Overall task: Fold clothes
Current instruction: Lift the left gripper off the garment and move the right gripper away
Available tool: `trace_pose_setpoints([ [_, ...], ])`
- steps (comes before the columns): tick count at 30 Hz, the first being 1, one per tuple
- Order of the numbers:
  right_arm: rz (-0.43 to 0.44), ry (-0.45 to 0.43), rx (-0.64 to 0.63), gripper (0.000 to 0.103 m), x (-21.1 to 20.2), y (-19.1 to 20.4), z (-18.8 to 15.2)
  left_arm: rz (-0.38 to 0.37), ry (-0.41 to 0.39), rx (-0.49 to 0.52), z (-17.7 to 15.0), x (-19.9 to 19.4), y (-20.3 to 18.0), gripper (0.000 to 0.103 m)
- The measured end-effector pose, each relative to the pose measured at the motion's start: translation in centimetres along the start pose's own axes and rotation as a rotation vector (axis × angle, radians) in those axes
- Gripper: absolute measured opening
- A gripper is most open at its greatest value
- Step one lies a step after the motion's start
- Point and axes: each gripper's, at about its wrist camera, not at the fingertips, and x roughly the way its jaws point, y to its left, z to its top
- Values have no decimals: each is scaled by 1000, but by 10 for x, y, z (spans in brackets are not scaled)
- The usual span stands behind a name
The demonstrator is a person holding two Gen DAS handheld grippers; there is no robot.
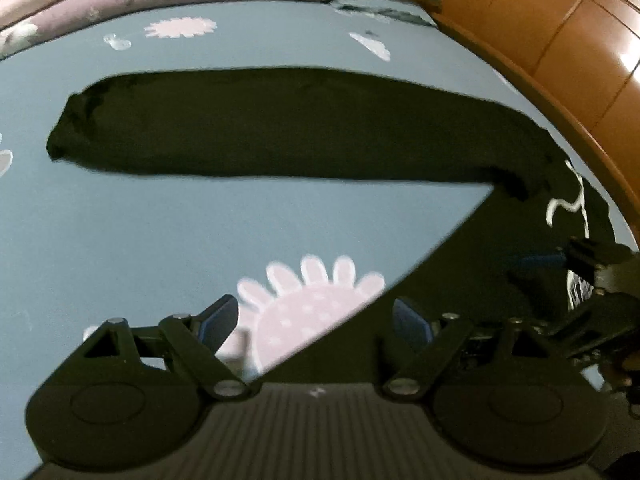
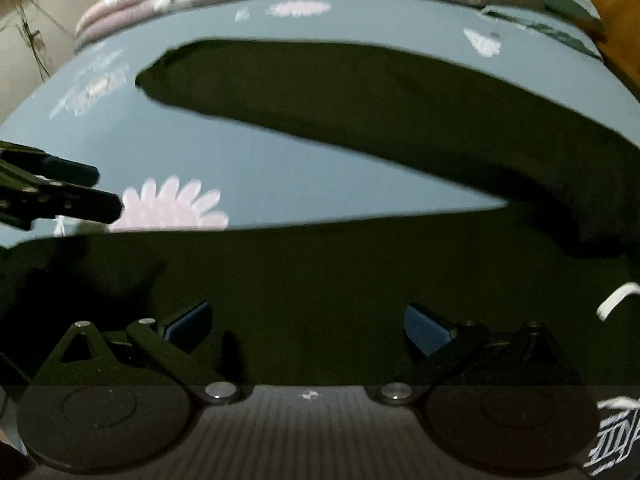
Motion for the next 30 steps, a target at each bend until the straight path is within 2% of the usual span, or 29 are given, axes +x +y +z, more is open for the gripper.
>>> trace_pose_setpoints([
  [6,-60,-52,22,103,-16,-37,8,1,-28,9,25,21,-9,83],
  [9,-86,-69,-11,103,-27,-65,12,-2,-41,27,31,32,-18,83],
  [10,-103,-67,-32,101,-30,-76,15,-4,-48,34,32,36,-21,81],
  [12,-138,-62,-75,86,-39,-99,24,-9,-67,44,34,41,-29,79],
  [15,-190,-57,-149,79,-53,-133,43,-23,-88,55,42,52,-42,79],
  [19,-229,-50,-275,74,-58,-178,80,-43,-115,62,58,67,-60,79],
  [25,-153,-6,-446,72,-20,-236,140,-118,-49,103,91,96,-81,79],
  [29,-98,15,-524,66,22,-259,173,-172,-33,124,111,108,-87,79],
  [30,-81,18,-543,60,32,-264,181,-176,-34,128,114,111,-88,79],
])
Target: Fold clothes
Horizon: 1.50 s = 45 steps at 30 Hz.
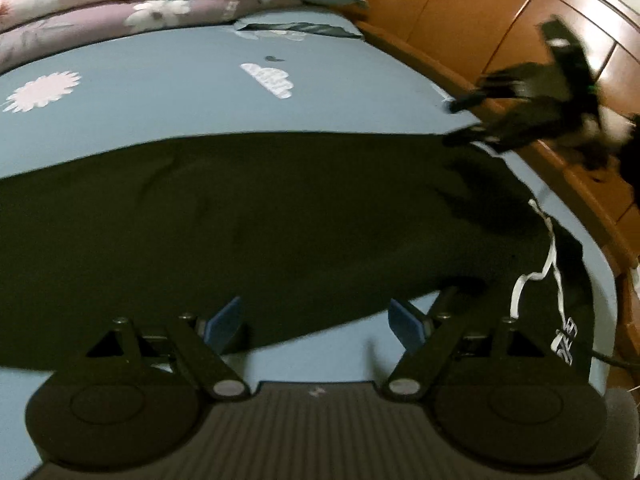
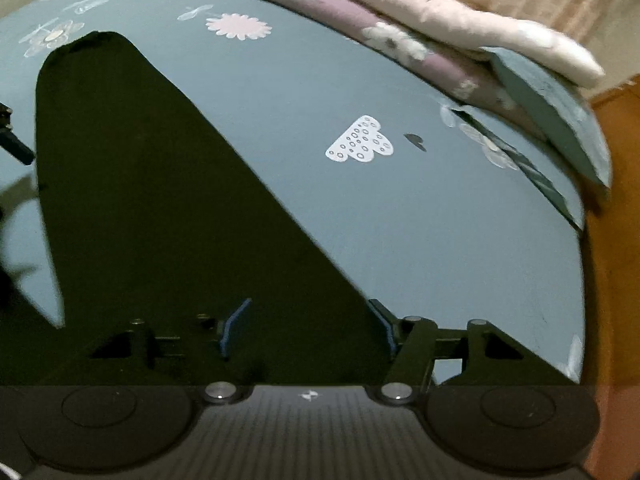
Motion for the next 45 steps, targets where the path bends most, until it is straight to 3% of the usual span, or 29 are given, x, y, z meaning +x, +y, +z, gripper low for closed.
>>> trace_pose_setpoints([
  [2,37,-4,-30,54,22,-11,7,11,-4,3,2,6,-1,79],
  [7,124,-8,-73,53,73,-27,18,60,4,-12,-3,23,1,79],
  [13,188,12,-80,51,103,-30,15,68,28,-10,-11,32,1,80],
  [14,193,13,-78,46,103,-30,14,70,28,-5,-10,32,1,81],
  [16,206,12,-78,14,100,-25,14,64,25,-7,-9,32,2,81],
  [17,205,9,-93,9,97,-20,14,61,22,-9,-8,31,3,81],
  [21,171,0,-135,6,91,-9,13,69,19,-12,-8,32,7,81],
  [29,67,-18,-87,6,93,-19,25,92,10,-26,-12,27,11,81],
  [34,46,3,-59,8,111,-17,23,114,13,-21,-17,21,12,81],
  [36,34,-8,-44,20,105,-21,25,120,15,-26,-17,18,15,81],
  [41,64,-81,28,36,56,-31,22,148,-4,-47,-14,11,31,81],
  [45,70,-104,111,42,9,-33,6,189,-14,-101,-12,5,54,81],
])
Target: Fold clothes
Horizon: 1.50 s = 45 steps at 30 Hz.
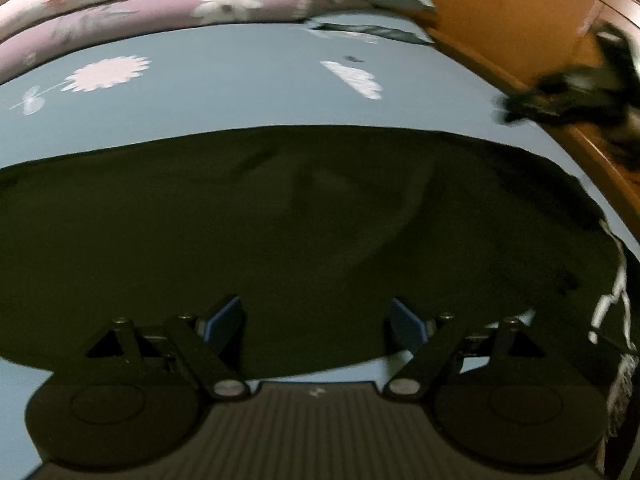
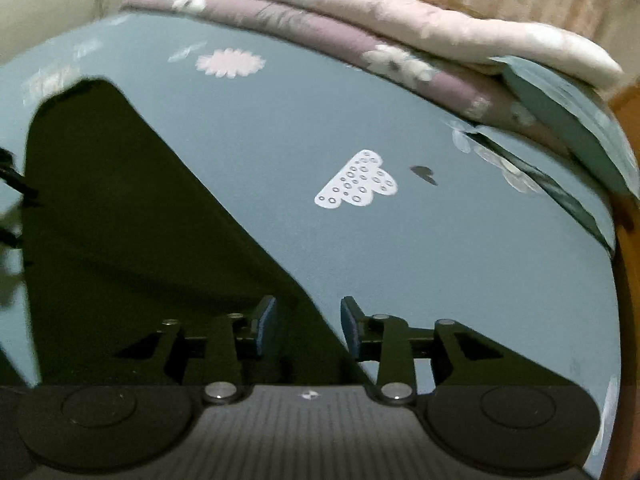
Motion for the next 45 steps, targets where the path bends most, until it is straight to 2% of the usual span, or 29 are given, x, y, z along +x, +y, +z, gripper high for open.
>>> trace_pose_setpoints([
  [6,-49,51,147,50,-57,26,-22,-18,10,-45,23,1,38,79],
  [8,-61,67,191,55,-67,45,-29,-39,9,-19,34,4,37,76],
  [10,-84,78,234,57,-71,66,-37,-62,7,14,47,8,33,76],
  [12,-103,81,279,61,-73,87,-46,-70,-5,82,58,16,20,77],
  [14,-127,83,348,70,-72,107,-57,-35,-1,149,65,28,7,77],
  [18,-156,87,543,71,-73,135,-89,98,1,311,67,59,-9,77],
  [20,-169,81,653,71,-80,147,-108,153,7,327,68,74,-5,80],
  [24,-207,80,795,73,-95,170,-141,59,19,216,80,84,28,82],
  [25,-216,84,812,74,-98,173,-145,59,19,194,84,85,35,82],
  [29,-240,68,855,75,-109,176,-152,110,14,133,98,89,64,82],
  [32,-268,46,879,81,-113,173,-150,158,17,90,104,89,80,82],
  [34,-267,32,905,81,-112,172,-149,164,35,40,104,79,88,78],
  [39,-245,34,884,82,-104,179,-141,55,7,67,80,36,98,80],
  [41,-234,38,884,82,-101,183,-141,55,34,43,67,28,111,80],
  [45,-225,43,884,82,-98,188,-138,106,50,-47,48,19,150,80],
])
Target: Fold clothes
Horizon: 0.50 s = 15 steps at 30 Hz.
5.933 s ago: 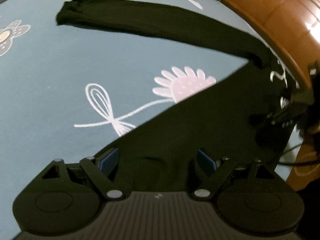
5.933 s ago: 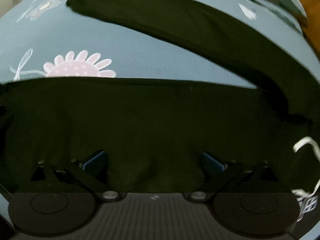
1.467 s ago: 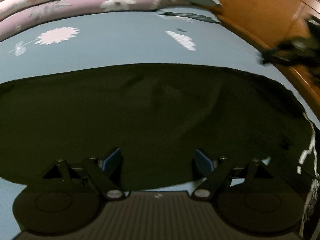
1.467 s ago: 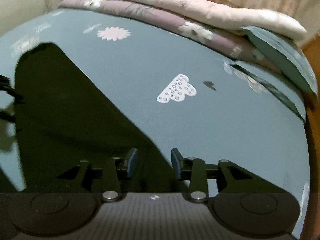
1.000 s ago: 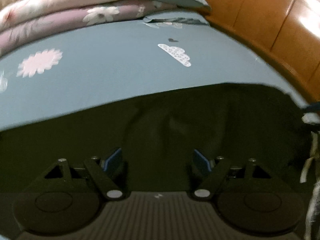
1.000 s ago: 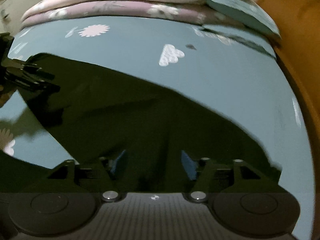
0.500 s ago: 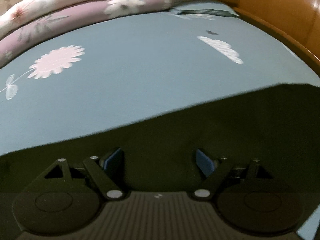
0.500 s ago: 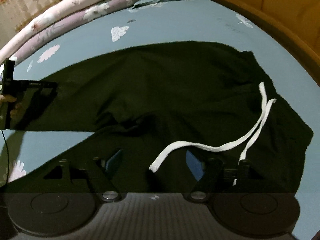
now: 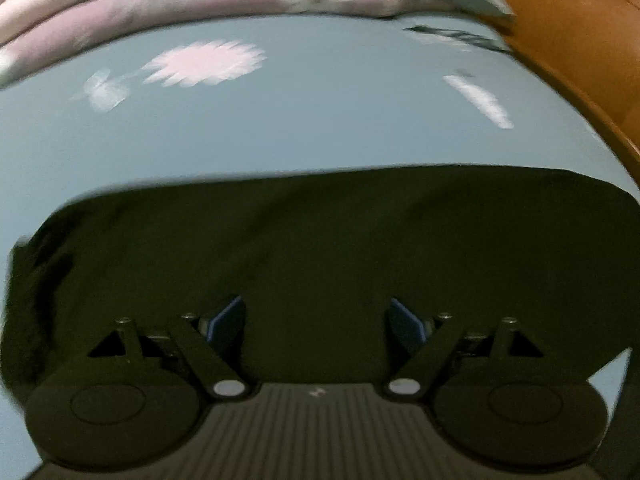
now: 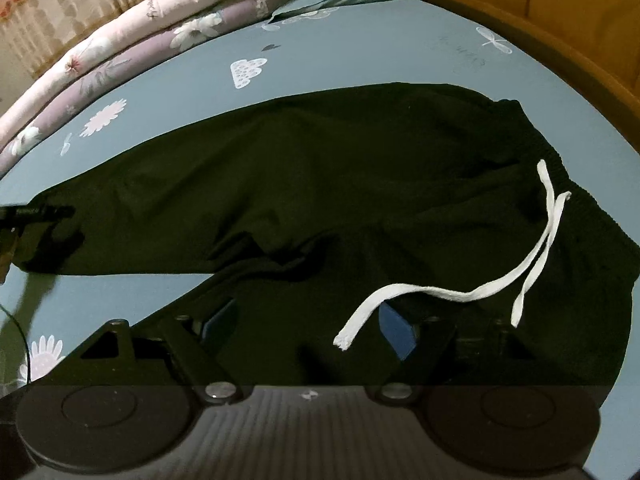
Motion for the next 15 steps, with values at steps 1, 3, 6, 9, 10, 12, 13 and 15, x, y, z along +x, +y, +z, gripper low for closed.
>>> trace_pose_setpoints([
  [1,2,-1,-4,82,-1,2,0,1,-19,-13,-1,-2,9,80],
  [3,3,-5,-5,82,-3,5,-2,19,-32,-33,5,1,19,80],
  [6,-1,-11,-6,83,-6,9,-5,118,-37,-15,19,12,23,80],
  [9,-3,-11,-5,83,-10,13,-8,186,-21,-22,32,19,18,79],
  [10,-7,-10,-5,84,-12,13,-10,193,-11,-35,36,19,16,79],
  [12,-9,-8,-8,87,-14,14,-14,122,-21,-33,36,8,9,79],
  [13,-8,-3,-5,88,-14,14,-16,68,-33,-25,34,1,0,79],
  [15,-11,12,4,89,-9,13,-20,-35,-51,2,34,-9,-24,80],
])
